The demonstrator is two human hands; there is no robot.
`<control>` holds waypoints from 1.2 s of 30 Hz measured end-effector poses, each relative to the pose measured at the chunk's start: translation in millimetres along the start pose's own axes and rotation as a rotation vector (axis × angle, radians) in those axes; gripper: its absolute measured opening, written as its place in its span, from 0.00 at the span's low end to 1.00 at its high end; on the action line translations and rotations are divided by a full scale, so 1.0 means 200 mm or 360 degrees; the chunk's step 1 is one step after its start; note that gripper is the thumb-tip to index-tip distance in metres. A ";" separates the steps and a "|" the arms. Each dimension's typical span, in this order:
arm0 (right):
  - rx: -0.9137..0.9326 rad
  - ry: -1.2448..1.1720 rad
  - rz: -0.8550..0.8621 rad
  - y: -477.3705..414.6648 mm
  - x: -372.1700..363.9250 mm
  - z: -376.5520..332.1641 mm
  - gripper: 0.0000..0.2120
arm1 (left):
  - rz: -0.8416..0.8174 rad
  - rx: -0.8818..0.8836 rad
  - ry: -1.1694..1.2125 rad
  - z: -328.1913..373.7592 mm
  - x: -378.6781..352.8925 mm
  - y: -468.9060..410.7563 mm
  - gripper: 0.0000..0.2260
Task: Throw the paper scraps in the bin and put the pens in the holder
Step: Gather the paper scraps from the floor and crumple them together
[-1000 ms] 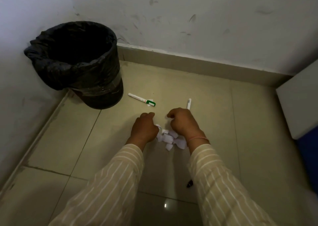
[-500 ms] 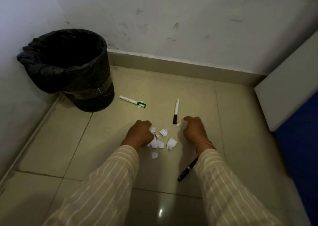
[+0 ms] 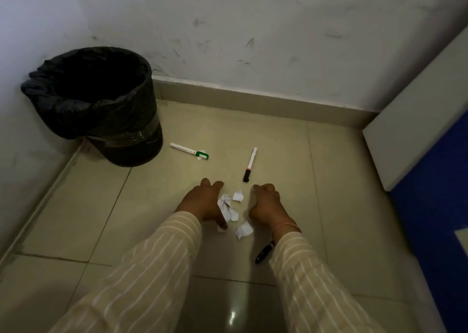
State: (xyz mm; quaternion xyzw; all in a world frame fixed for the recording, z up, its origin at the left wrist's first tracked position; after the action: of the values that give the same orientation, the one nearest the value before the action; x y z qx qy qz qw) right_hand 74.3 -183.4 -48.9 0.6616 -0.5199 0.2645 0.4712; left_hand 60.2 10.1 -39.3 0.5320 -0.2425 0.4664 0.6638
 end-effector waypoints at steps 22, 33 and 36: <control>0.0275 -0.0239 0.0279 -0.22 0.05 -0.32 0.21 | 0.0074 0.0137 0.0373 -0.06 0.09 -0.08 0.44; 0.0908 0.0276 0.0214 -0.49 -0.22 -0.81 0.18 | 0.0206 0.0248 0.0415 -0.26 0.25 -0.09 0.29; 0.0897 0.0269 0.0378 -0.46 -0.24 -0.78 0.11 | 0.0231 0.0273 0.0445 -0.30 0.26 -0.09 0.30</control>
State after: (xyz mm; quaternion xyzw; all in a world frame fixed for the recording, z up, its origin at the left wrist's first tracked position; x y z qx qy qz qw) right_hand 168.0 -20.3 -56.6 0.6766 -0.4588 0.5053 0.2766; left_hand 88.3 85.4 -24.8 0.4977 -0.1448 0.6015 0.6079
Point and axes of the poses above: each hand's wrist, its own y-axis away from the middle knuckle, its own x-axis out of the back of the hand, z = x × y, the point moved 5 cm from there along -y, towards the middle knuckle, and after that the axes turned 9 degrees about z, right-handed, at the moved point
